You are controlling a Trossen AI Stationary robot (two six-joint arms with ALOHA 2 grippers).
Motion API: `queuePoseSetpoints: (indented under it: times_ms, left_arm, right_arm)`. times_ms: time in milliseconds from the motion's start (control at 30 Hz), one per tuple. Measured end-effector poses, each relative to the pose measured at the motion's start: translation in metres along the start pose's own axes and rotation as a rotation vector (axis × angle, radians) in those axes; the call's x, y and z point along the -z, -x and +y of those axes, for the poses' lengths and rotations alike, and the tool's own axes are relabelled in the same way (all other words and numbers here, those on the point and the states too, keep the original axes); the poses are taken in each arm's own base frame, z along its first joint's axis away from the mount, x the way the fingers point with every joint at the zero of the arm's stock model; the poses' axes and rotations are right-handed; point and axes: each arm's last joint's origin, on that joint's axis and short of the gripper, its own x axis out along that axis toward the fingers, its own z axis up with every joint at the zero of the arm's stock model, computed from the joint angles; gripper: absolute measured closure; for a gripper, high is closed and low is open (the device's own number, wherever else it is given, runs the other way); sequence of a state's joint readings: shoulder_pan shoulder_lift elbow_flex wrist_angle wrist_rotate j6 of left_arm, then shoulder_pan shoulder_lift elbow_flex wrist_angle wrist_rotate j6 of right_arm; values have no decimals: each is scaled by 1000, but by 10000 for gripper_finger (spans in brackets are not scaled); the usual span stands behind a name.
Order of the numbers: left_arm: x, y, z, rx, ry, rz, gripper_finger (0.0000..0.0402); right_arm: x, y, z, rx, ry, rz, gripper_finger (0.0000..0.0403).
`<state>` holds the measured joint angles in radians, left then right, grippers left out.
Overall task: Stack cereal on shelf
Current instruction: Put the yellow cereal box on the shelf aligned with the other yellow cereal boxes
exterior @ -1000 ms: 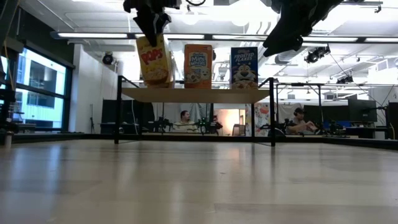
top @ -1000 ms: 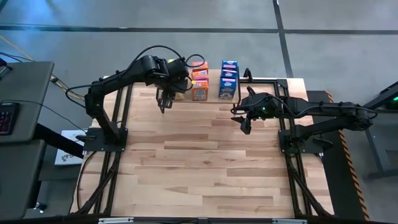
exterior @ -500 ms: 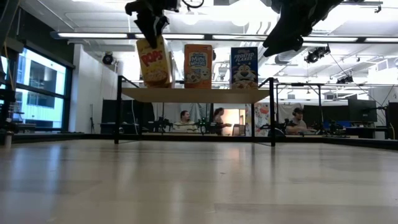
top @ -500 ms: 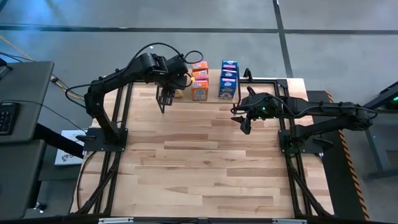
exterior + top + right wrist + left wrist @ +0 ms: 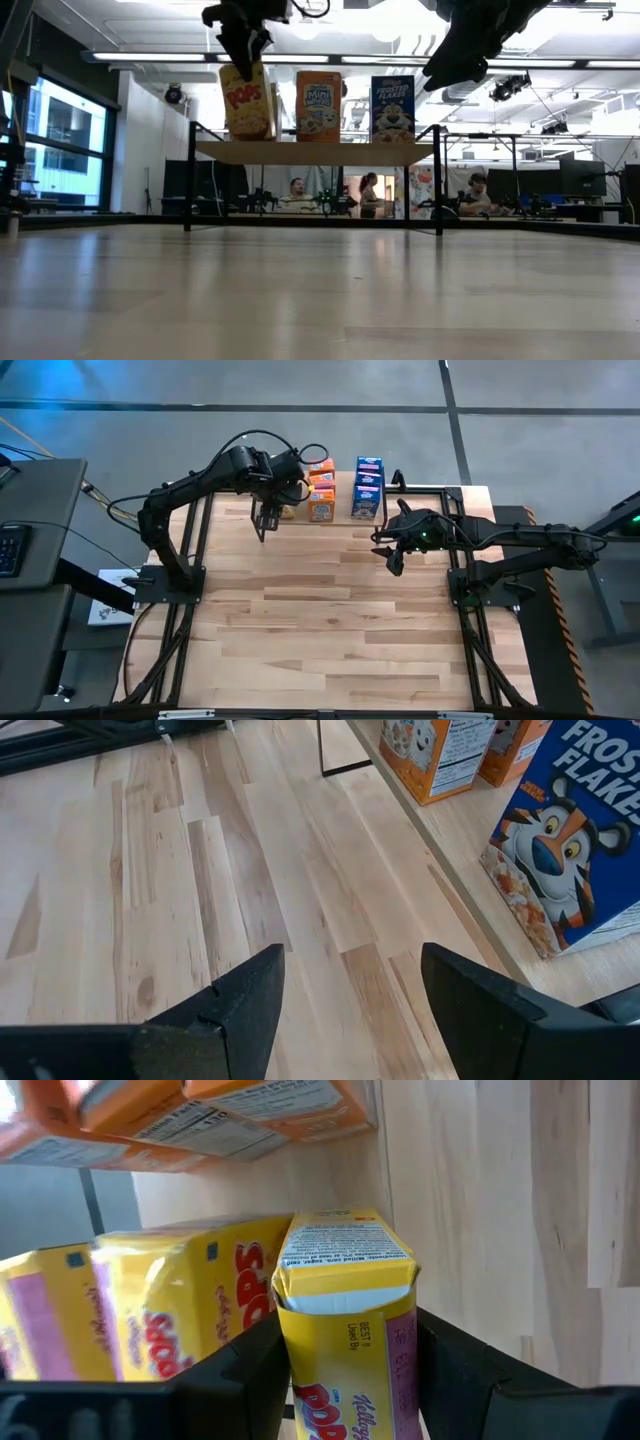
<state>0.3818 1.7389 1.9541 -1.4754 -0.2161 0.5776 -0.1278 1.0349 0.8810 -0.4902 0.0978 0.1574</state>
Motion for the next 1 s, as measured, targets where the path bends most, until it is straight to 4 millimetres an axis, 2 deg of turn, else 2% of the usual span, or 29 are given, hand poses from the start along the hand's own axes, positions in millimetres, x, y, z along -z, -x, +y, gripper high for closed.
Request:
queuePoseSetpoints:
  times_ms: [333,1000]
  left_arm:
    - [-4,-11,4,4,20,26,232]
    - [-6,-11,5,-35,59,18,231]
  right_arm:
    - [0,0,0,0,0,0,173]
    - [0,0,0,0,0,0,173]
